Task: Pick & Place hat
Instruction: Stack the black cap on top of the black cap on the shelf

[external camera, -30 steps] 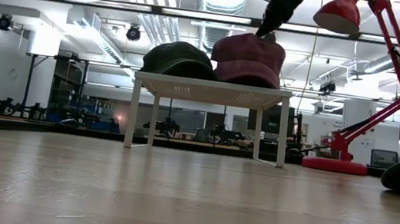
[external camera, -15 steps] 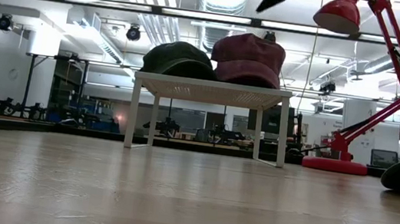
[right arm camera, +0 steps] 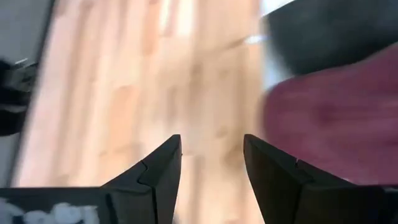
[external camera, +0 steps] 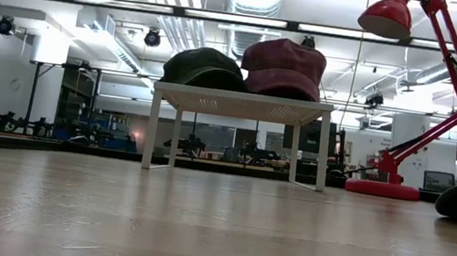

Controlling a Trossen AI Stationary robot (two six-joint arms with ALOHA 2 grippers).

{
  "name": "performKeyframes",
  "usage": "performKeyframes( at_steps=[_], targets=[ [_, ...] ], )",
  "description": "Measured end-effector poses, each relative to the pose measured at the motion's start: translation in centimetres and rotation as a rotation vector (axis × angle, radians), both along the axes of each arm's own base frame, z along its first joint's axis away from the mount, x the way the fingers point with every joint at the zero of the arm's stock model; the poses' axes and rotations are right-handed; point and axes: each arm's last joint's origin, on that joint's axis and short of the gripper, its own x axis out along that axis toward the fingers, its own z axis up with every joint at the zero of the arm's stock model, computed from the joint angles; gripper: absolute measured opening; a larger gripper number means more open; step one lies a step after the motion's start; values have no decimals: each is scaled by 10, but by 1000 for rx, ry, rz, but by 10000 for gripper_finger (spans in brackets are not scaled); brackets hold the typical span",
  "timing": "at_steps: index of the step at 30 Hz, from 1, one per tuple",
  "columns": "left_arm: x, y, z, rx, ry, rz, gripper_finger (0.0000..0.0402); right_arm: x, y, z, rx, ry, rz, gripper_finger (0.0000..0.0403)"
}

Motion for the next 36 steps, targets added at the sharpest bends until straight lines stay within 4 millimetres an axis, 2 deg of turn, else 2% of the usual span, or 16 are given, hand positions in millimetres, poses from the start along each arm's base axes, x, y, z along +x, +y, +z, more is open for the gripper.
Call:
performKeyframes(
  at_steps=[5,9,17,23,30,36],
  targets=[
    [10,-19,-7,-10,7,11,96,-13,43,-26,104,97,-35,171],
    [20,-32,-18,-82,39,19,96,-29,71,-51,107,146,-201,171],
    [57,-45,-51,-343,80,57,97,-65,123,-98,47,77,-551,171],
    [84,-56,-81,-559,114,56,97,-84,153,-128,107,43,-735,171],
    [114,-71,-113,-701,139,-90,97,-92,180,-151,174,43,-809,171],
    [121,-77,-123,-716,157,-148,97,-80,203,-168,224,41,-786,171]
  ],
)
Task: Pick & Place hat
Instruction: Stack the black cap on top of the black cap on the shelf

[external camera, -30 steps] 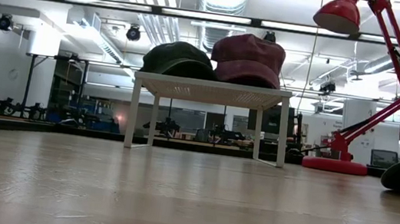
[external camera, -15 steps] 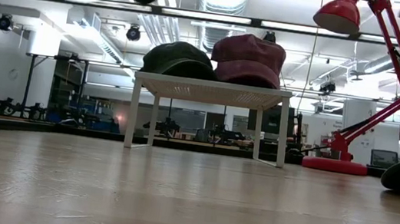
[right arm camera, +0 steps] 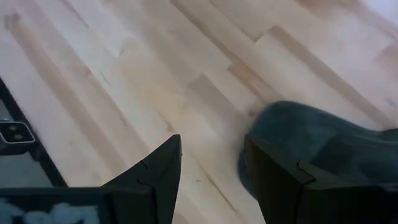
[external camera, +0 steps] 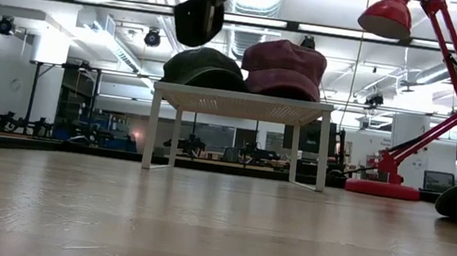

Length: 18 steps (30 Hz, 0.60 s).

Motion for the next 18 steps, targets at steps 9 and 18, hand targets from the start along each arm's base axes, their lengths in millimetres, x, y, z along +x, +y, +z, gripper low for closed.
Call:
performKeyframes(
  at_steps=[9,18],
  targets=[
    [-4,-3,1,17,-2,-21,97,29,32,-63,-142,170,-109,171],
    [-12,-10,6,-1,18,-157,97,62,63,-122,-251,396,-242,171]
  ],
)
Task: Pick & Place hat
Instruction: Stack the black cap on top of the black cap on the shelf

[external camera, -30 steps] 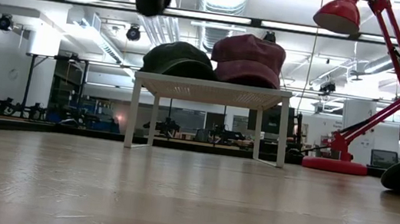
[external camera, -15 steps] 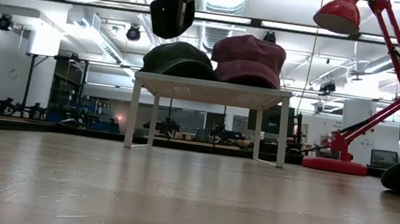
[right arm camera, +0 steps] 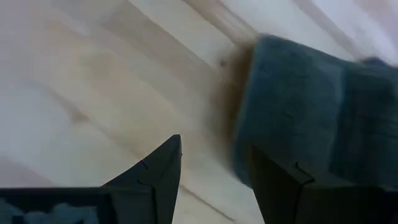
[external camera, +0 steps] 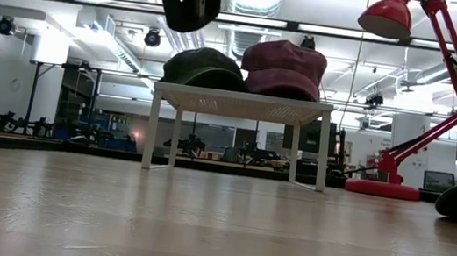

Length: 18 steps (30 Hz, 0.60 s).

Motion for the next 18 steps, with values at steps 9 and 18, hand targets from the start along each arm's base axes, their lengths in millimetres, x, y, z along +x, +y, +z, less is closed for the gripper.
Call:
performKeyframes(
  at_steps=[9,18],
  targets=[
    [-7,-6,3,40,6,-29,97,25,9,-32,-156,275,-84,171],
    [-8,-9,3,43,11,-34,97,39,3,-58,-184,397,-82,171]
  ],
)
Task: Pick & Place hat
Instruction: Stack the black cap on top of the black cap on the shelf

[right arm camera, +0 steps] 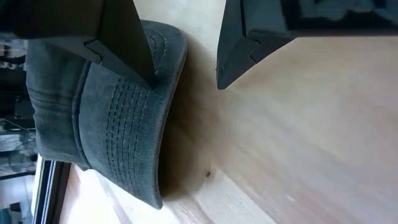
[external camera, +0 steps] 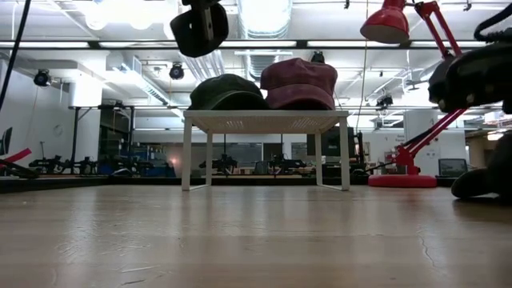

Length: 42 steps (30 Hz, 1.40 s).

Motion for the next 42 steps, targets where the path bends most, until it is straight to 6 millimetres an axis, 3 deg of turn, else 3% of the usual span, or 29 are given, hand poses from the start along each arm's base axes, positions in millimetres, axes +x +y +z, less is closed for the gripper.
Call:
performKeyframes(
  at_steps=[9,16,19,27,37,42],
  targets=[
    [-3,-5,-2,10,15,-17,97,1,-6,-4,-6,30,-3,149],
    [-5,-10,-2,29,14,-38,97,3,-3,0,37,50,34,24],
    [-6,-11,-2,30,14,-43,97,6,-1,12,63,12,45,11],
    [-7,-13,-3,60,12,-59,97,6,-1,41,63,-139,17,8],
    [-7,-13,-4,90,16,-69,97,13,-8,42,90,-103,42,12],
    [-7,-13,-5,103,20,-74,97,19,-18,42,91,-89,33,50]
  ],
)
